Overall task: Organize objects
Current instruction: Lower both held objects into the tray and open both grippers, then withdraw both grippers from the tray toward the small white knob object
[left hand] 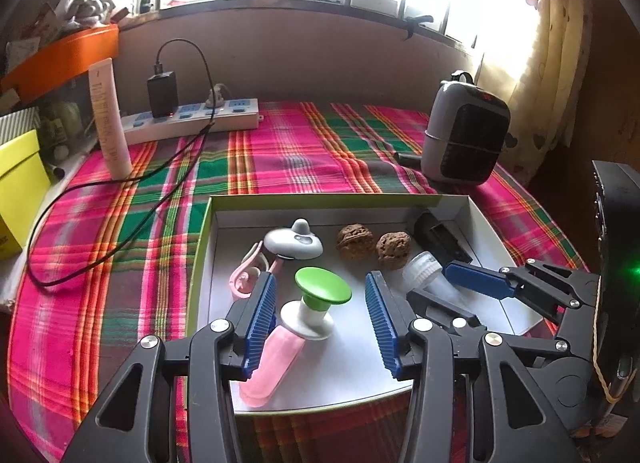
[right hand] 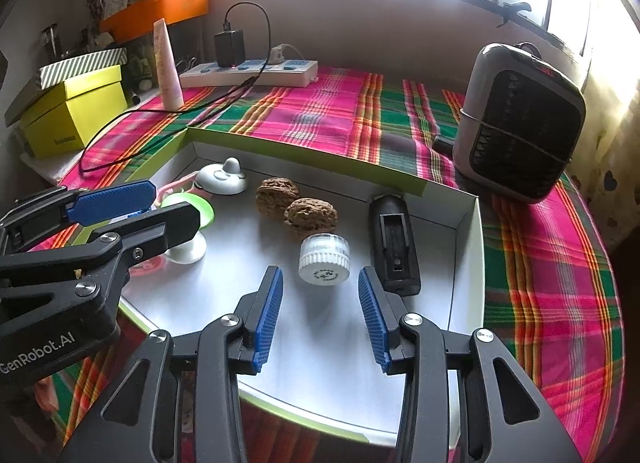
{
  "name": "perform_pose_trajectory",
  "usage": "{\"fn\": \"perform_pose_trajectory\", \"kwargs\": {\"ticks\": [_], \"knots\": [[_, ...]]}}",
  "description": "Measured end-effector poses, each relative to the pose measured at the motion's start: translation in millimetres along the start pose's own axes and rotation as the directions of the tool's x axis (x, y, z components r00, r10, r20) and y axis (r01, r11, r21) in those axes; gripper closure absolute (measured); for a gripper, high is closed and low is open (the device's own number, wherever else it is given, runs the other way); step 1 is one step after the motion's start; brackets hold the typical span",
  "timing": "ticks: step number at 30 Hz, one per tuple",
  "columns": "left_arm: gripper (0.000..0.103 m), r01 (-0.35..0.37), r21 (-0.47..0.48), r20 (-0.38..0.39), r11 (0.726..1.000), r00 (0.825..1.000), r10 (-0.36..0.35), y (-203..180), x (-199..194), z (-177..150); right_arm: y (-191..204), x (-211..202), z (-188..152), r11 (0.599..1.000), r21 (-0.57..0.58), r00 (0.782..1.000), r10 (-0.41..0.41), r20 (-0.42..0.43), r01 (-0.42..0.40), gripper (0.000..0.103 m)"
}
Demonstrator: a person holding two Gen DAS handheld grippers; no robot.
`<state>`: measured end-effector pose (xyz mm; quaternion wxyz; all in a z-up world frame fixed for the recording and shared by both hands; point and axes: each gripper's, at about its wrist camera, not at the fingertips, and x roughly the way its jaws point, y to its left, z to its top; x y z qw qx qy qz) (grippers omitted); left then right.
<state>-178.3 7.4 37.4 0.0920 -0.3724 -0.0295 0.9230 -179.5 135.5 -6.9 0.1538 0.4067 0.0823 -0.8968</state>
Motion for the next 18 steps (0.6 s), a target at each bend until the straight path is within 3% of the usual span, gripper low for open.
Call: {"fn": "perform_pose_trajectory", "kwargs": {"ticks": [18], "knots": [[0.058, -0.029, 0.001, 0.029, 1.000, 0.999, 0.029, 0, -27, -10, 4, -30, -10, 0.999, 0.043, 0.998, -0.012, 0.062, 0.009, 0.062]]}}
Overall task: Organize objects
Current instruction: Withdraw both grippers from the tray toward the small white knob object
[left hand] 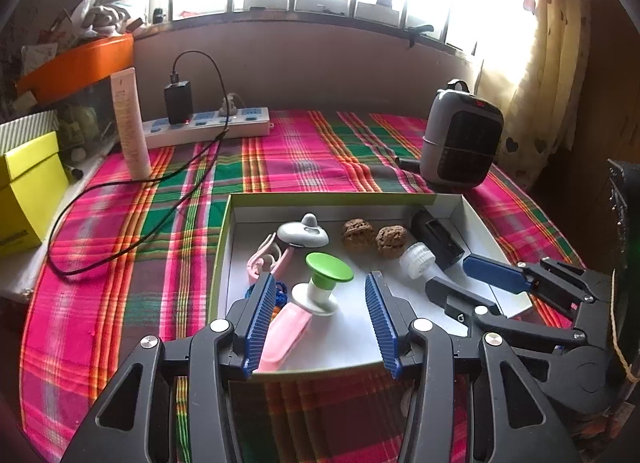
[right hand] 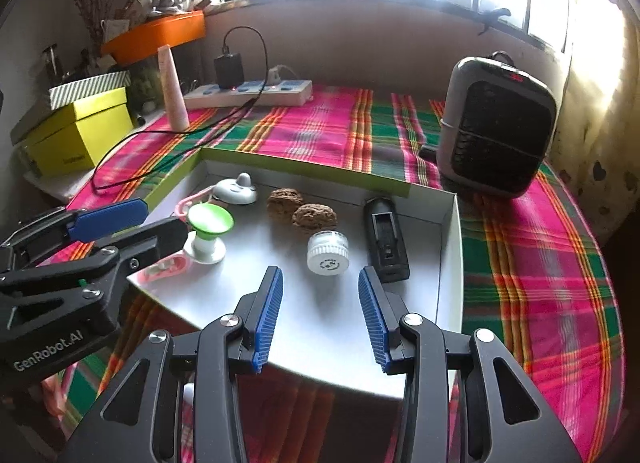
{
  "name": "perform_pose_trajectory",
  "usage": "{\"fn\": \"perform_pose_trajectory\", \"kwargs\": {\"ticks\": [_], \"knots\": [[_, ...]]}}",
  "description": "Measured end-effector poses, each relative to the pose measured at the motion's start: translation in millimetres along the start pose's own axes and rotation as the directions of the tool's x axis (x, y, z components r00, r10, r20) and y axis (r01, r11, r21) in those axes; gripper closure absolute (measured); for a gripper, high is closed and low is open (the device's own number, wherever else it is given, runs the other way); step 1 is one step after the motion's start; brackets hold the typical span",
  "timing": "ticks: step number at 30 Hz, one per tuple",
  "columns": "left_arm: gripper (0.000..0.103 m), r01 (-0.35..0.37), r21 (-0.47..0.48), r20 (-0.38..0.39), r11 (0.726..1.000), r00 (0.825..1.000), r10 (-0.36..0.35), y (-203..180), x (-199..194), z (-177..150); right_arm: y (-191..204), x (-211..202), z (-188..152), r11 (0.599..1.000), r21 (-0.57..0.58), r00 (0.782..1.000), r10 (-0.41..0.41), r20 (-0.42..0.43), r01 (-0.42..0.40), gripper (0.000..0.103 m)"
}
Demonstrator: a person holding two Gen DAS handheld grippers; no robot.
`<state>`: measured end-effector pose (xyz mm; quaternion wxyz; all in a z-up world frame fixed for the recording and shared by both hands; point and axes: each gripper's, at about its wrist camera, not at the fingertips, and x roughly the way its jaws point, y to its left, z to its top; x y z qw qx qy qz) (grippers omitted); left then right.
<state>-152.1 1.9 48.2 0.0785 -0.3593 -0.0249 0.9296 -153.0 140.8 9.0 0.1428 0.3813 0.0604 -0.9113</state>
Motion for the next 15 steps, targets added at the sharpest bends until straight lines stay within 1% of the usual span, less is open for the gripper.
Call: {"fn": "perform_pose_trajectory", "kwargs": {"ticks": [15], "knots": [[0.058, -0.012, 0.004, 0.003, 1.000, 1.000, 0.012, -2, -24, -18, 9, -26, -16, 0.999, 0.009, 0.999, 0.035, 0.036, -0.035, 0.062]]}}
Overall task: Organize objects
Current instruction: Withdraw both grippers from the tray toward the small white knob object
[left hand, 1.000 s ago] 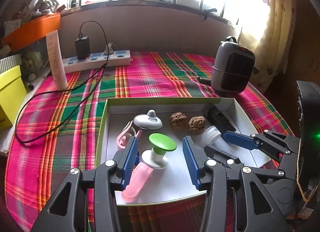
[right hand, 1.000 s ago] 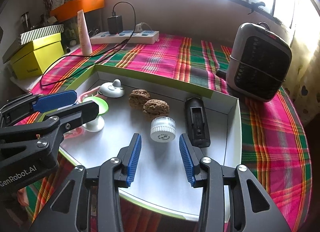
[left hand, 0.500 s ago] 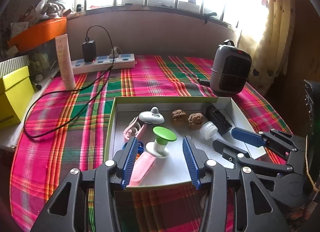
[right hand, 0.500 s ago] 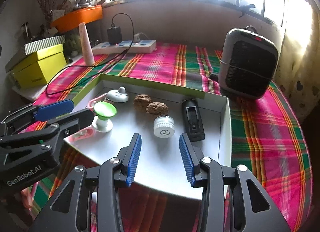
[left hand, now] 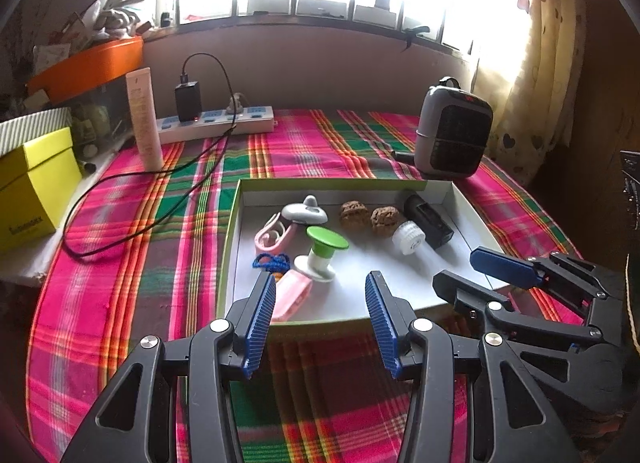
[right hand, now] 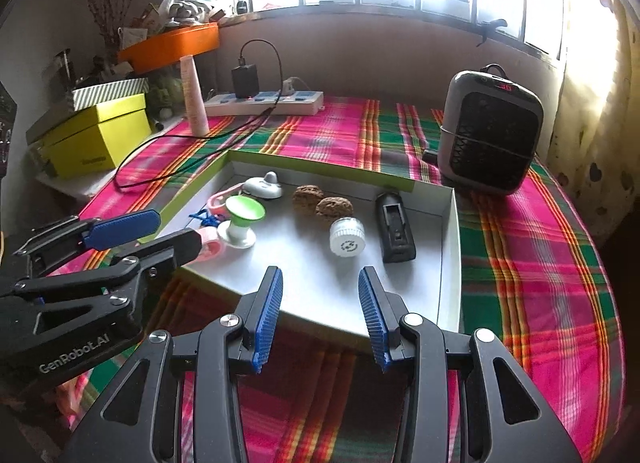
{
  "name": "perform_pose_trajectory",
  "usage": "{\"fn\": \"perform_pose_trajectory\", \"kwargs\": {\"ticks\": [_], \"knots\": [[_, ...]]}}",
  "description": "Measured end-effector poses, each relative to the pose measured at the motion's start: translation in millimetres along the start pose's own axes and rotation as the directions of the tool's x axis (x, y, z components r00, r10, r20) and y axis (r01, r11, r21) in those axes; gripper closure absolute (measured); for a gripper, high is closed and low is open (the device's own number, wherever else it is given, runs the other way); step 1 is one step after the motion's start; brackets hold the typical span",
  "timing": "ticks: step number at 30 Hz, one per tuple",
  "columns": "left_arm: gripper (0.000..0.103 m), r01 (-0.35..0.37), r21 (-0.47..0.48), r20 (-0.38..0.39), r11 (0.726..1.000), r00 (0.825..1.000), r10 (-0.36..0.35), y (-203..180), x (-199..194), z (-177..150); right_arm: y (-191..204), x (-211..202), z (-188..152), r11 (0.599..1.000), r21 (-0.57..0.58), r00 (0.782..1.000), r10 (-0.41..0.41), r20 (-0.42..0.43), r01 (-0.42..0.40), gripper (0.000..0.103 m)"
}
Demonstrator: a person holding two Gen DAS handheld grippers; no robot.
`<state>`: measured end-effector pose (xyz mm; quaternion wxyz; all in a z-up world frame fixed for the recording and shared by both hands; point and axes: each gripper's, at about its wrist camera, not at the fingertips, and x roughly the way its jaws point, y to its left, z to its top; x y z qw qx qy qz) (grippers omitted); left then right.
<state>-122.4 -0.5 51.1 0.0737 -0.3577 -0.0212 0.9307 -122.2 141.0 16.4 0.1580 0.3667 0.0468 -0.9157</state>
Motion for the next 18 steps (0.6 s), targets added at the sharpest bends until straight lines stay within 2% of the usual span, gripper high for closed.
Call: {"fn": "perform_pose_trajectory", "kwargs": {"ticks": [18], "knots": [[0.058, 0.000, -0.021, -0.004, 1.000, 1.000, 0.000, 1, -24, -27, 9, -21, -32, 0.999, 0.000, 0.999, 0.050, -0.002, -0.050, 0.062]]}}
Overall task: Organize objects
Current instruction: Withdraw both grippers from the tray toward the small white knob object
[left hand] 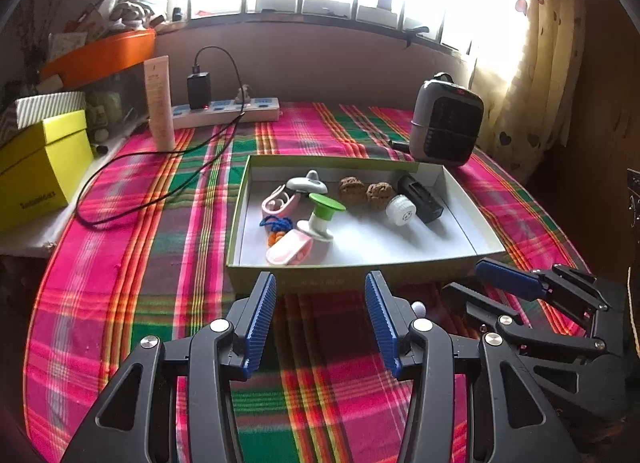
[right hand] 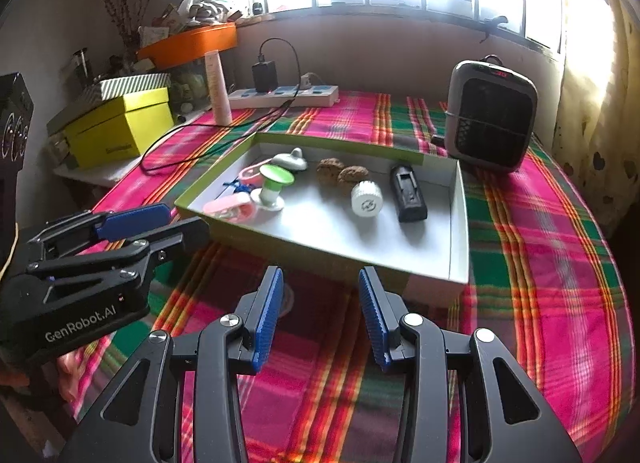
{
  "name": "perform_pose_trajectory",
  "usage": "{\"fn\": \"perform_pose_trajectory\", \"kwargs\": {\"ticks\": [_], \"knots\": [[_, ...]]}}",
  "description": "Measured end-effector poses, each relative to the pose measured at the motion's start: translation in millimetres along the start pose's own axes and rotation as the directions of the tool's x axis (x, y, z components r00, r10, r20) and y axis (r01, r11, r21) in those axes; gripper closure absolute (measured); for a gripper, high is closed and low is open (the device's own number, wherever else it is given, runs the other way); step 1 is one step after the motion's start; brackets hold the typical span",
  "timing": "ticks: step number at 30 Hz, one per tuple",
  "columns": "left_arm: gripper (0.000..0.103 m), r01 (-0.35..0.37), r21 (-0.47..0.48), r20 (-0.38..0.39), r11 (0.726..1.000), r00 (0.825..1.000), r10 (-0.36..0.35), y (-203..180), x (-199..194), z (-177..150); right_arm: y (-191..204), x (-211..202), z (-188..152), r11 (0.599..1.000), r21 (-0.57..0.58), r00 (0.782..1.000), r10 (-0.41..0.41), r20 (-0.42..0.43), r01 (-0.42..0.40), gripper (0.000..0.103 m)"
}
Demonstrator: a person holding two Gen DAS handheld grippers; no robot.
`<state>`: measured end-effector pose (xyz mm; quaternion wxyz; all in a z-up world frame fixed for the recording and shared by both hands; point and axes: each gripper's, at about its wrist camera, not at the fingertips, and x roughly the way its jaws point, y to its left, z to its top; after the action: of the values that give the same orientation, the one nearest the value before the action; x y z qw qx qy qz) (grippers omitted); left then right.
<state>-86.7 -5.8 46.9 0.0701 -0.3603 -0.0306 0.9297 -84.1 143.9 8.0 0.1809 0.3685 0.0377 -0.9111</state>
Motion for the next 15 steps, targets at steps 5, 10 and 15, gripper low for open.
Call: {"fn": "perform_pose_trajectory", "kwargs": {"ticks": [5, 10, 15], "knots": [[0.058, 0.002, -0.010, -0.008, 1.000, 1.000, -0.002, 3, -3, -8, 5, 0, -7, 1.000, -0.008, 1.000, 0.022, -0.012, -0.022, 0.062], [0.058, 0.003, -0.017, -0.026, 1.000, 1.000, -0.003, 6, -1, -15, 12, 6, -10, 0.999, -0.027, 0.999, 0.032, -0.033, -0.033, 0.062], [0.058, 0.001, -0.032, -0.037, 0.999, 0.999, -0.002, 11, 1, -21, 18, 14, -11, 0.998, -0.038, 0.997, 0.044, -0.067, -0.047, 0.062]]}}
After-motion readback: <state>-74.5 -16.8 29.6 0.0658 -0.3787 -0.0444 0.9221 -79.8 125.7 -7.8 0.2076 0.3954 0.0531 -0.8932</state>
